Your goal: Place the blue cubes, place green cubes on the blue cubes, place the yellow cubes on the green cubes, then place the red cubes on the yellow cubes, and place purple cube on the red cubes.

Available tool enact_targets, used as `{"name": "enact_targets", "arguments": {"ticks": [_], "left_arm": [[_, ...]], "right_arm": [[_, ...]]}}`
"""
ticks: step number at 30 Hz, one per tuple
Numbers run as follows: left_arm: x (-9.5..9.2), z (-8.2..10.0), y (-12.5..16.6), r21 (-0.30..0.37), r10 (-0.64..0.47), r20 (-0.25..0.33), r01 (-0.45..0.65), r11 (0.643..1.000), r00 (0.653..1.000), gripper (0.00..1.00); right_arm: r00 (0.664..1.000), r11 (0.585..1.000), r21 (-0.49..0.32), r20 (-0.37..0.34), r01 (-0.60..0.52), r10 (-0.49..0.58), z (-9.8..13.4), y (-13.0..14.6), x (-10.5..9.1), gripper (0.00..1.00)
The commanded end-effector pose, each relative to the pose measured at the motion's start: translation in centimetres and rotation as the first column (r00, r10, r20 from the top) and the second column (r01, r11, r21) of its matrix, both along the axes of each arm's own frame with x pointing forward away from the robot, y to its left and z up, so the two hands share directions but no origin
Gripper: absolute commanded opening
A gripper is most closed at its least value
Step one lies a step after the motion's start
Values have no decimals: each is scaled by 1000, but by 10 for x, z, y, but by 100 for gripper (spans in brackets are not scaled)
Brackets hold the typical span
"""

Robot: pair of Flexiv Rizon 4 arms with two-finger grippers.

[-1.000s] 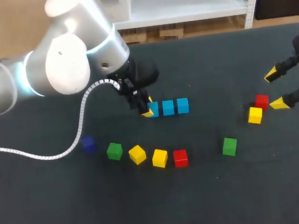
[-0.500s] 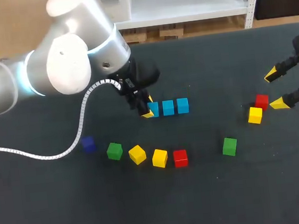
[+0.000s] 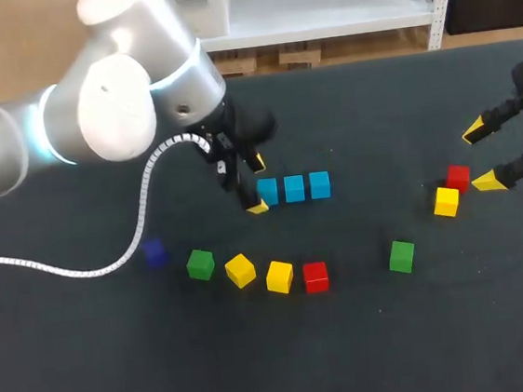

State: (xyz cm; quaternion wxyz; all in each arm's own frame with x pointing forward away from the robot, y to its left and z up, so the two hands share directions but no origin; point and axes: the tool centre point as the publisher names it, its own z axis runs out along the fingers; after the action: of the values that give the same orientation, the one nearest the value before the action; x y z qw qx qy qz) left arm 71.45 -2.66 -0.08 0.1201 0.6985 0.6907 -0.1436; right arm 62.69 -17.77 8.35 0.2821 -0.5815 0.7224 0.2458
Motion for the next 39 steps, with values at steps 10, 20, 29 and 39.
{"name": "enact_targets", "arguments": {"ticks": [10,20,29,39], "left_arm": [[-8,67,58,-116,59,40,-54,992,997,100],[-53,95,114,-81,-35,75,41,996,997,100],[-110,92,136,-84,-130,52,134,987,990,100],[-142,71,126,-108,-198,28,200,974,980,100]], "right_arm": [[1000,1000,2,1,-1,1,-1,0,1,100],[1000,1000,2,1,-1,1,-1,0,1,100],[1000,1000,2,1,-1,1,-1,0,1,100],[1000,1000,2,1,-1,1,-1,0,1,100]]}}
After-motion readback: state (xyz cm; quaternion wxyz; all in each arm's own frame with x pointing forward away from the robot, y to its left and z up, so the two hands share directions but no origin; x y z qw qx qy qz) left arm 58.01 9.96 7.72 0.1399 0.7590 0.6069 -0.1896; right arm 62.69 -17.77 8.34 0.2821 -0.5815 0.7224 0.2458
